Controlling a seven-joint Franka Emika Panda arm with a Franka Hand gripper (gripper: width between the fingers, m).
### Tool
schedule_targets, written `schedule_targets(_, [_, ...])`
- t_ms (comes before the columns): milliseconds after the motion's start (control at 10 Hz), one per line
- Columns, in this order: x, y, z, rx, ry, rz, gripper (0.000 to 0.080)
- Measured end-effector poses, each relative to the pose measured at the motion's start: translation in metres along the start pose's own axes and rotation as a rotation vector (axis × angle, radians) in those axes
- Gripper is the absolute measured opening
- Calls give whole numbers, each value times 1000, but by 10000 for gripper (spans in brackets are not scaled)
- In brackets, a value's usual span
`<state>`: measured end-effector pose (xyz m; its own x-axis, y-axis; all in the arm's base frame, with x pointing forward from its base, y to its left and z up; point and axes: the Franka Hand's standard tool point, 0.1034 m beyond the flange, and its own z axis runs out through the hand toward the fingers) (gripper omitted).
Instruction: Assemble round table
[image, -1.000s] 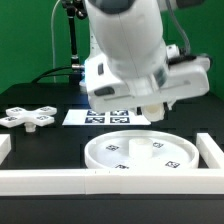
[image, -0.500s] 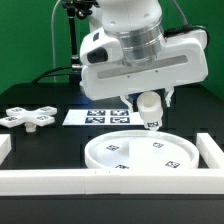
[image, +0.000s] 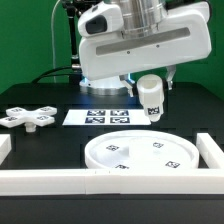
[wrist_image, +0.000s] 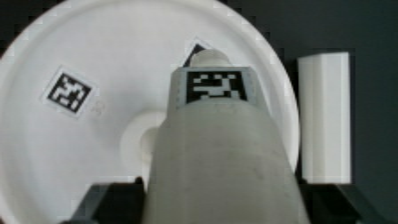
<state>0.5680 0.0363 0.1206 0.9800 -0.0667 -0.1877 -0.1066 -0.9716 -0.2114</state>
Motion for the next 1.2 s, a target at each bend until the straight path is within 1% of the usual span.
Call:
schedule_targets(200, [-1, -1, 1, 0, -2, -1, 409])
schedule_targets(300, [9, 1, 0, -11, 85, -1, 409])
schedule_targets(400, [9, 3, -1, -27, 141, -15, 409])
schedule_targets(500, [14, 4, -10, -56, 223, -73, 409])
schedule_targets(600, [16, 5, -18, -73, 287, -118, 409])
schedule_targets(700, [22, 8, -23, -88, 360, -138, 409])
schedule_targets(900, [26, 15, -23, -118, 487, -144, 409])
schedule_targets(1200, [21, 15, -15, -125, 483, -152, 409])
